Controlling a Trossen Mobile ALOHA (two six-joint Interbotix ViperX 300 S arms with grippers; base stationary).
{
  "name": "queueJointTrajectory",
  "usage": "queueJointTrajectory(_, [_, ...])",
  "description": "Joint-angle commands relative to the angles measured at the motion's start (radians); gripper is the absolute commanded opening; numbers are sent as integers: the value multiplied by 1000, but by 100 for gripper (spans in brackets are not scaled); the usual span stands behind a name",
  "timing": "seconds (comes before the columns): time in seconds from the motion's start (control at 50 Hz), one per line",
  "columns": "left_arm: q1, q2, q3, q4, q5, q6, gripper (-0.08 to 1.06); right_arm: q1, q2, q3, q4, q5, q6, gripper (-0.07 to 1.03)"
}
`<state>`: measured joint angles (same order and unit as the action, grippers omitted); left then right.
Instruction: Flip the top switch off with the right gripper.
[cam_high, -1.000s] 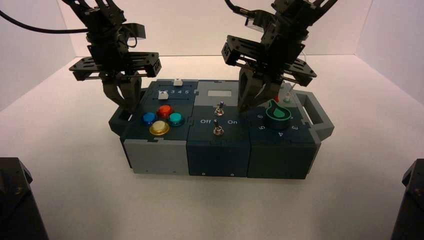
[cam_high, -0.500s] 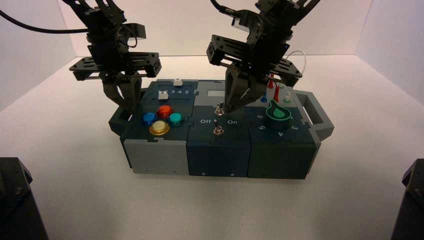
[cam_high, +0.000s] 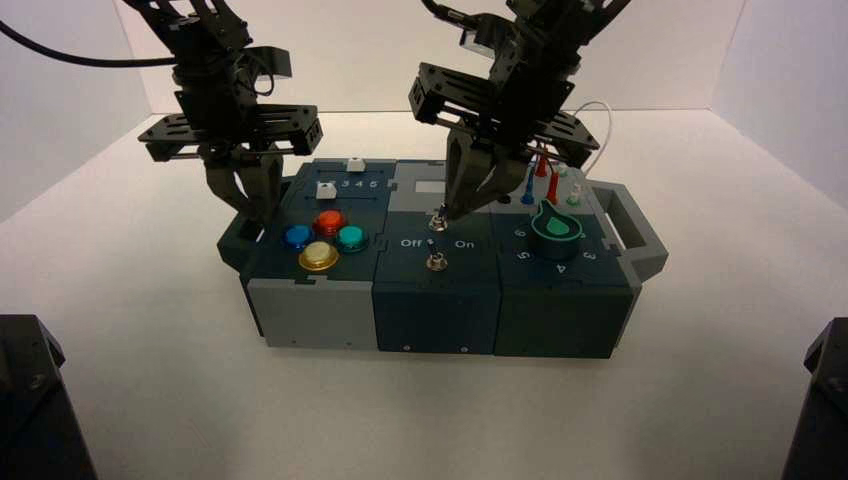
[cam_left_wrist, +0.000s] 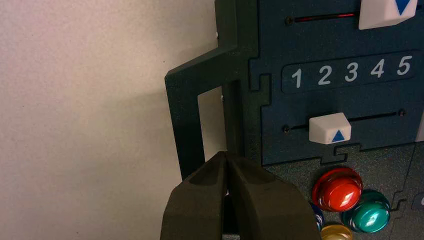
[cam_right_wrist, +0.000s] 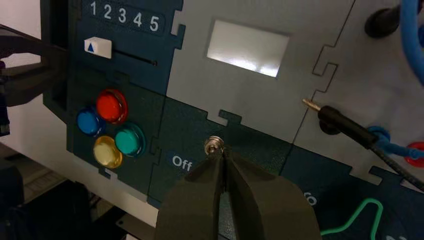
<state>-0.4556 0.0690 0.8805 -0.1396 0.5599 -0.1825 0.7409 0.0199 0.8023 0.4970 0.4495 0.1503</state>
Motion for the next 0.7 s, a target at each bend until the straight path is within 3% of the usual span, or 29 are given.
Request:
queueJointTrajectory(0.02, [-15,25,6,14,-25,37,-3,6,-12,-25,2,-2,2,-2])
queueJointTrajectory(0.7, [-15,28,9,14,-31,37,-3,37,-2,-67,5,21,2,-2])
